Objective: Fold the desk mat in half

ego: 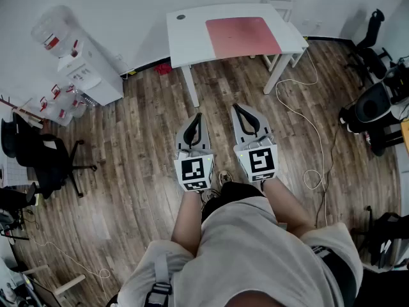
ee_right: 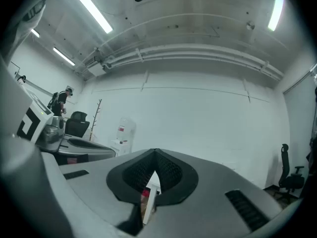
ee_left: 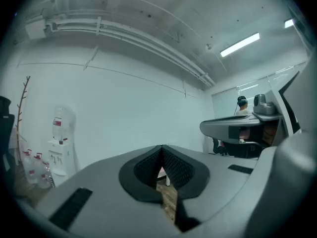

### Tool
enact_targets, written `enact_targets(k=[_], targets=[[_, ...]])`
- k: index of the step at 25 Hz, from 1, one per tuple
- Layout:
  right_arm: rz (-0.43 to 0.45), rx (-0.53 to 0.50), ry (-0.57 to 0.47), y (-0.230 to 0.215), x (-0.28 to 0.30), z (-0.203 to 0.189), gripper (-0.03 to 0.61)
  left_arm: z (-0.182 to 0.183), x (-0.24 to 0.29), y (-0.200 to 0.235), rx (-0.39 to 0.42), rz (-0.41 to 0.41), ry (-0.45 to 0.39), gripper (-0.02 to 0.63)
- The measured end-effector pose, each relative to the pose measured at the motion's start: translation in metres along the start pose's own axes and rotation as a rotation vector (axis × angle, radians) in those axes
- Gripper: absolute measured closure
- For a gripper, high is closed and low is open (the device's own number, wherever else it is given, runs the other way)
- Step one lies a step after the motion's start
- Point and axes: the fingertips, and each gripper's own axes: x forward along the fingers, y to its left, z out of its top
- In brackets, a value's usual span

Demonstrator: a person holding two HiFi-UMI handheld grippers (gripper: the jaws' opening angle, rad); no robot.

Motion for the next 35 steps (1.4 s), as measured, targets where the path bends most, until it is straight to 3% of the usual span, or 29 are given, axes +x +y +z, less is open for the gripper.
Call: enact_targets(k=[6, 13, 18, 24, 30, 35], targets=[[-0.047, -0.005, 0.017, 0.011, 0.012, -0.015, 0.538, -0.024, -0.005, 0.018, -0.047, -0.013, 0.041, 0.603], [-0.12, -0.014, 0.08, -0.003, 0.025, -0.05, 0.537, -0.053, 0.02, 0.019, -0.044, -0.075, 0.1, 0.603], [-0.144, -0.007, 0.113, -0.027, 0.046, -0.069, 0.537, -0.058, 0.059, 0.02, 0.017, -0.103, 0.131, 0.603], [-0.197, 0.048, 0.138, -0.068, 0.092, -0.096, 0.537, -0.067, 0.121, 0.019, 0.156, -0.153, 0.16, 0.603], [-0.231, 0.087, 0.167, -0.115, 0.149, -0.123, 0.537, -0.088, 0.201, 0.023, 0.258, -0.224, 0.256, 0.603], [-0.255, 0.133, 0.205, -0.158, 0.183, -0.151, 0.537, -0.114, 0.264, 0.021, 0.295, -0.268, 0.34, 0.603]])
